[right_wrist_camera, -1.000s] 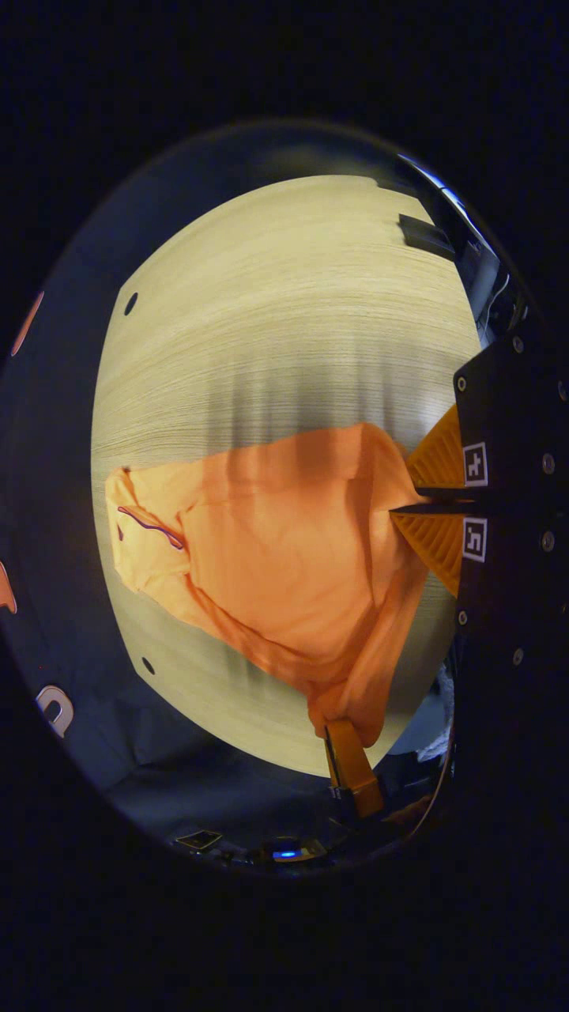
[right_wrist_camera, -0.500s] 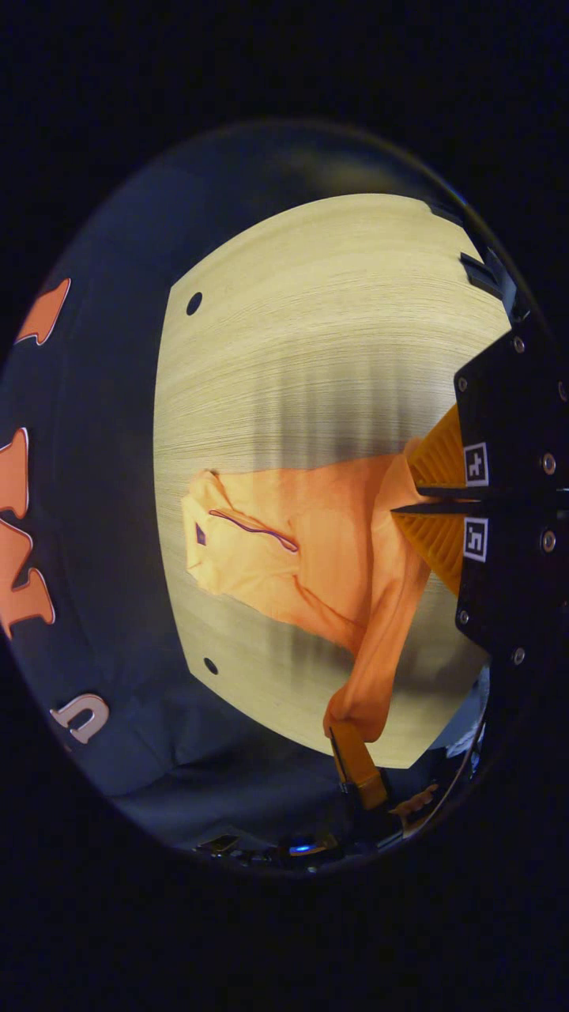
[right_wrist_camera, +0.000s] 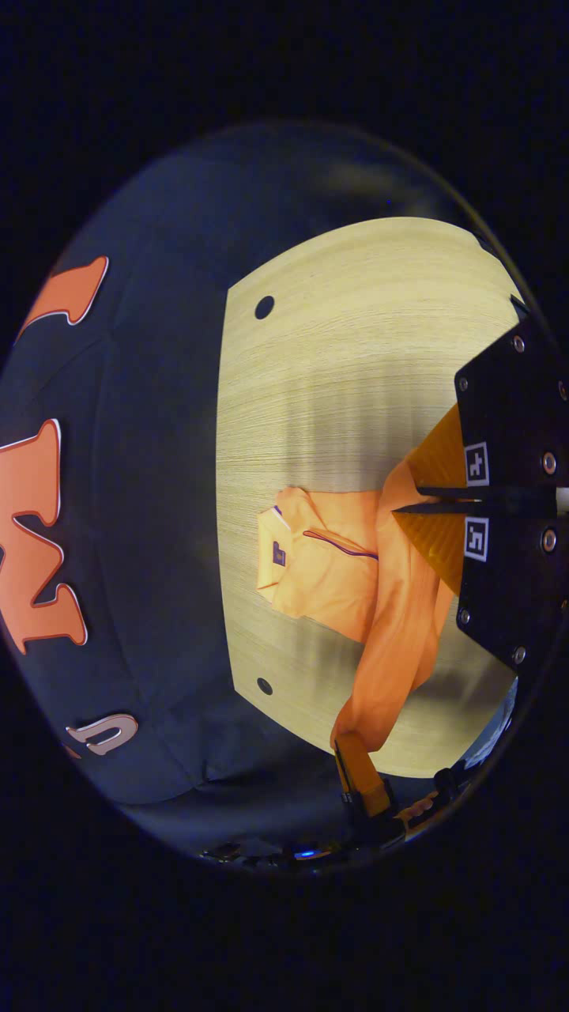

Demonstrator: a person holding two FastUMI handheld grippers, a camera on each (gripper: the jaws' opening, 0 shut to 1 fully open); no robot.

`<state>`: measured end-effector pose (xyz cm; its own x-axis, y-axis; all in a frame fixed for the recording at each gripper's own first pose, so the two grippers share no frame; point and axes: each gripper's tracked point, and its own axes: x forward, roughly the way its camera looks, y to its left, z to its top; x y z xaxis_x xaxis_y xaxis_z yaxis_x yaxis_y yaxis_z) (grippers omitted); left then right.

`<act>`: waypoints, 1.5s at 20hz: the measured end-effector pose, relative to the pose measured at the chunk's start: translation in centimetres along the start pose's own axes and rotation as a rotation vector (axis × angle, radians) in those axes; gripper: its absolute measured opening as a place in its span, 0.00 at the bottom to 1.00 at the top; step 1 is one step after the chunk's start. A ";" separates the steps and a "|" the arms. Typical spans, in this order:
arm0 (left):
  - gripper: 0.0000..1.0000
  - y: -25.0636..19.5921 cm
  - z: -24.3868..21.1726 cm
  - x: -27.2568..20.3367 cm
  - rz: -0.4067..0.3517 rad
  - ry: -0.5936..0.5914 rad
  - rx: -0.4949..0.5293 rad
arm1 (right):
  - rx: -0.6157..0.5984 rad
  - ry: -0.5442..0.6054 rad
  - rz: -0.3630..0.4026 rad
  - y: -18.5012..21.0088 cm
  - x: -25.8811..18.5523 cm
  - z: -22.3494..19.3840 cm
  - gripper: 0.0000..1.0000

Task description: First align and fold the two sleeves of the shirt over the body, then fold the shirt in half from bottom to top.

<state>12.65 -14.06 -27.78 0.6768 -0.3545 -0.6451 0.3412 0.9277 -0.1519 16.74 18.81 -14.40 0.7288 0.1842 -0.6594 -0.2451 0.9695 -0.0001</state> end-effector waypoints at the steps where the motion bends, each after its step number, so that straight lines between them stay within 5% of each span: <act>1: 0.01 0.3 0.7 0.6 0.008 -0.009 0.016 | -0.001 -0.010 0.001 0.1 0.7 1.2 0.00; 11: 0.01 2.6 6.9 10.2 0.044 -0.064 0.052 | -0.030 -0.021 -0.041 -1.5 9.2 6.4 0.00; 17: 0.01 4.9 6.8 15.6 0.093 -0.054 0.066 | -0.034 -0.018 -0.036 -1.8 15.8 6.6 0.00; 23: 0.02 6.4 5.5 18.0 0.149 -0.019 0.074 | -0.074 -0.003 -0.040 -1.5 17.9 5.6 0.04; 25: 0.02 6.1 6.1 17.8 0.148 -0.034 0.081 | -0.056 -0.026 -0.030 -1.3 17.9 6.2 0.11; 26: 0.15 5.9 6.4 18.0 0.147 -0.043 0.084 | -0.045 -0.043 -0.014 -1.1 17.7 6.7 0.19; 27: 0.27 5.9 6.8 17.8 0.159 -0.058 0.091 | -0.042 -0.057 -0.004 -0.9 17.6 7.1 0.45; 28: 0.40 5.9 7.3 17.5 0.167 -0.072 0.101 | -0.039 -0.066 -0.002 -1.0 17.3 7.3 0.50; 30: 0.68 5.3 8.3 16.6 0.167 -0.098 0.109 | -0.038 -0.092 -0.017 -1.2 16.7 8.0 0.98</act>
<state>31.08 -15.97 -33.09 0.7880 -0.2116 -0.5782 0.2837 0.9582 0.0360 34.32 21.99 -19.43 0.7882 0.1840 -0.5873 -0.2554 0.9660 -0.0401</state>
